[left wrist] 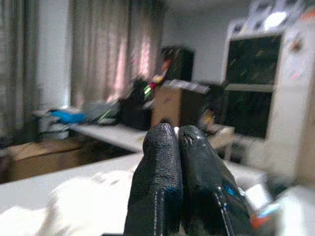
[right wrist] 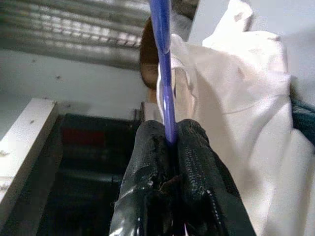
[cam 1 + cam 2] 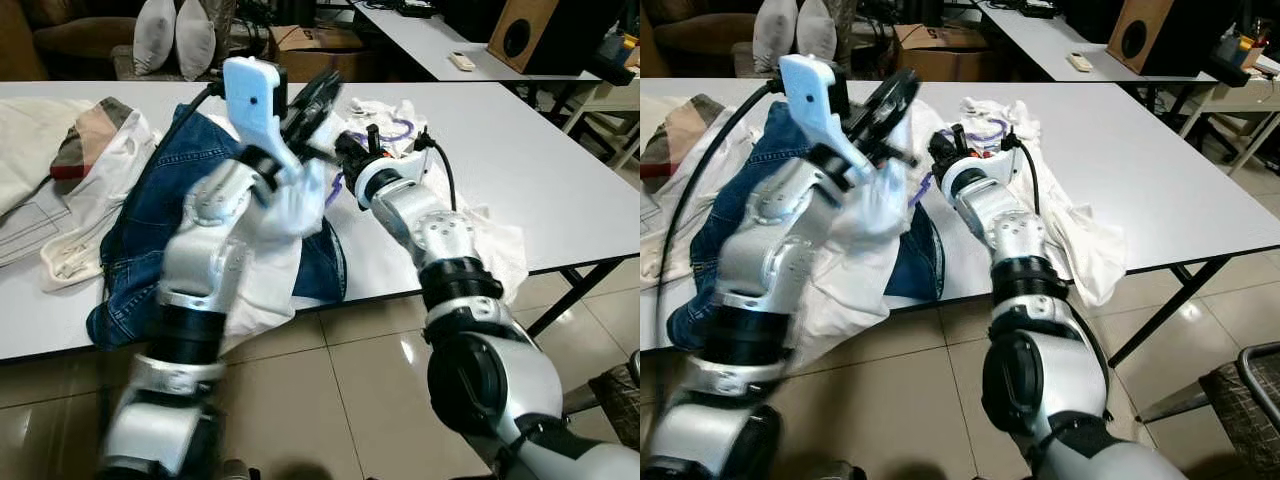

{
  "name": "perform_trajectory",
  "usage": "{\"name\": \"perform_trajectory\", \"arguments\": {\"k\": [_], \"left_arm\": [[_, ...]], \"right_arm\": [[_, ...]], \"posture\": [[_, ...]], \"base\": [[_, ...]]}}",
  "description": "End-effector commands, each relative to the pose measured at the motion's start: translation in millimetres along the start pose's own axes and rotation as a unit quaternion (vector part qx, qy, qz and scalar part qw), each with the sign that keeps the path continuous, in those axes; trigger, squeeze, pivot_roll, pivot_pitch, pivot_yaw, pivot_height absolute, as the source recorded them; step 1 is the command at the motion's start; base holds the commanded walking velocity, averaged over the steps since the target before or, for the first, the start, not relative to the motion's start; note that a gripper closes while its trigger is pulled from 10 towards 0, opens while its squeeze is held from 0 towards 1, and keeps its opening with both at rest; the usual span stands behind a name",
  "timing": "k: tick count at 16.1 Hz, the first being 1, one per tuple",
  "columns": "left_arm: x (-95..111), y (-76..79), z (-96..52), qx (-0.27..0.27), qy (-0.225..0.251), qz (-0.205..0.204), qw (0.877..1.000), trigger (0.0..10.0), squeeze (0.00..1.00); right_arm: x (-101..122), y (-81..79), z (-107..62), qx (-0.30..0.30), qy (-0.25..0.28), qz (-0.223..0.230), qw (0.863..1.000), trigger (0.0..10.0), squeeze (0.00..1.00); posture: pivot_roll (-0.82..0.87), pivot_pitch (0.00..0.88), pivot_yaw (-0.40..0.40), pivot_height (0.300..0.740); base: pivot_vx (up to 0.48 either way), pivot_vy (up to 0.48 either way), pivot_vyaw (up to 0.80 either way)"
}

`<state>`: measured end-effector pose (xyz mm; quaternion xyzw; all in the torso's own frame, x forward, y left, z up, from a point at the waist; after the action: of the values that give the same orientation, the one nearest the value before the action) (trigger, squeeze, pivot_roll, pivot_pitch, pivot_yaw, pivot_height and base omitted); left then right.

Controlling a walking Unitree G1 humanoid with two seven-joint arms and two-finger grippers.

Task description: Hang hanger

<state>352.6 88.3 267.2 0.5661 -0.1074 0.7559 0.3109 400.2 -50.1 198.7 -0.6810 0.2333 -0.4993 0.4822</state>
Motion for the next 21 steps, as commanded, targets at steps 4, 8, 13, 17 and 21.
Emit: {"name": "perform_trajectory", "arguments": {"k": [4, 8, 13, 17, 21], "left_arm": [[-33, -43.2, -17.9, 0.094, -0.123, 0.042, 0.987, 10.0, 0.00], [-32, -76.6, -40.4, 0.113, -0.178, 0.037, 0.977, 10.0, 1.00], [-27, -97.9, -68.0, 0.105, -0.223, 0.026, 0.969, 10.0, 0.79], [-23, -103.1, -92.6, 0.104, -0.210, 0.005, 0.972, 10.0, 0.00], [-31, -98.2, -113.5, 0.109, -0.208, -0.019, 0.972, 10.0, 0.00]], "right_arm": [[-54, -19.5, -13.8, 0.092, -0.082, 0.031, 0.992, 10.0, 0.00], [-36, -12.3, -29.8, 0.100, -0.066, -0.008, 0.993, 10.0, 0.00], [-16, 5.9, -45.6, 0.080, -0.054, -0.039, 0.995, 10.0, 0.00], [-7, 5.1, -56.0, 0.096, -0.046, -0.055, 0.993, 10.0, 0.00], [-7, -7.5, -68.1, 0.137, -0.047, -0.048, 0.988, 10.0, 0.00]], "posture": [[0.03, 0.000, -0.062, 0.740], [0.03, 0.000, -0.055, 0.740], [0.04, 0.000, -0.056, 0.740], [0.03, 0.000, -0.045, 0.740], [0.02, 0.000, -0.049, 0.740]], "base": [[0.000, 0.000, 0.00], [0.000, 0.000, 0.00], [0.000, 0.000, 0.00], [0.000, 0.000, 0.80], [0.000, 0.000, 0.80]]}}
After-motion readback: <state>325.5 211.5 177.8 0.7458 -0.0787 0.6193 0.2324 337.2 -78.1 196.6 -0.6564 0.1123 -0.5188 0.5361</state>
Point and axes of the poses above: a point about 5 cm out from each wrist's last joint towards the gripper, its own z axis pointing out of the wrist towards the gripper, its own x axis along the axis of the wrist's last joint, y = z × x, the point moved 1 cm from there along z, pointing out of the wrist towards the gripper, and after that the axes turned 15 degrees about -z, right-handed, at the moved point
